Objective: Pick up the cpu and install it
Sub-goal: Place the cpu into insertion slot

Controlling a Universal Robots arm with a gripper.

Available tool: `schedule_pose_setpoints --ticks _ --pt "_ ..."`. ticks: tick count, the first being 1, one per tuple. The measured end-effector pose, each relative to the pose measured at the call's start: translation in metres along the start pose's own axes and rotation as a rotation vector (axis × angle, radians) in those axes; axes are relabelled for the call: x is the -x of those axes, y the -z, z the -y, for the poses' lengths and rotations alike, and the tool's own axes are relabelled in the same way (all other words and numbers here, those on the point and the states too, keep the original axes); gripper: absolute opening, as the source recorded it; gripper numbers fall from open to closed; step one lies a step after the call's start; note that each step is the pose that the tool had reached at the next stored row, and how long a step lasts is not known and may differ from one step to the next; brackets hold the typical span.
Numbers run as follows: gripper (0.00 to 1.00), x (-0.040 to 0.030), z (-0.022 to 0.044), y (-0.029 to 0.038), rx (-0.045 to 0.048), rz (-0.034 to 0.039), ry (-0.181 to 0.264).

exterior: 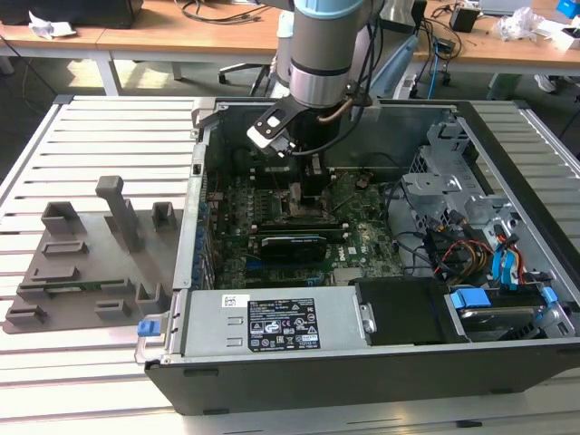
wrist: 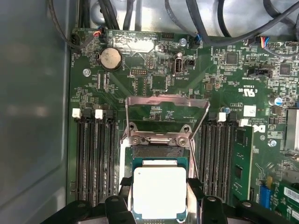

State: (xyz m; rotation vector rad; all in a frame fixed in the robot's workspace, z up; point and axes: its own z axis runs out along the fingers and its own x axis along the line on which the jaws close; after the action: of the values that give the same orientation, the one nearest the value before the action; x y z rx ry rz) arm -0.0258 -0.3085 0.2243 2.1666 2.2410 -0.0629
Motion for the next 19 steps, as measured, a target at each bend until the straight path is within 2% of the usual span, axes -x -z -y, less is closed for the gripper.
schedule_pose_setpoints --ticks 11,15,19 --pt "0.55 -0.0001 -0.0004 -0.0206 -0.0001 0.0014 -0.002" --pt "0.55 -0.0002 -0.0006 -0.0227 -0.0017 0.0015 -0.034" --pt "0.55 -0.0003 -0.0013 -0.0245 -0.0016 0.0014 -0.034"
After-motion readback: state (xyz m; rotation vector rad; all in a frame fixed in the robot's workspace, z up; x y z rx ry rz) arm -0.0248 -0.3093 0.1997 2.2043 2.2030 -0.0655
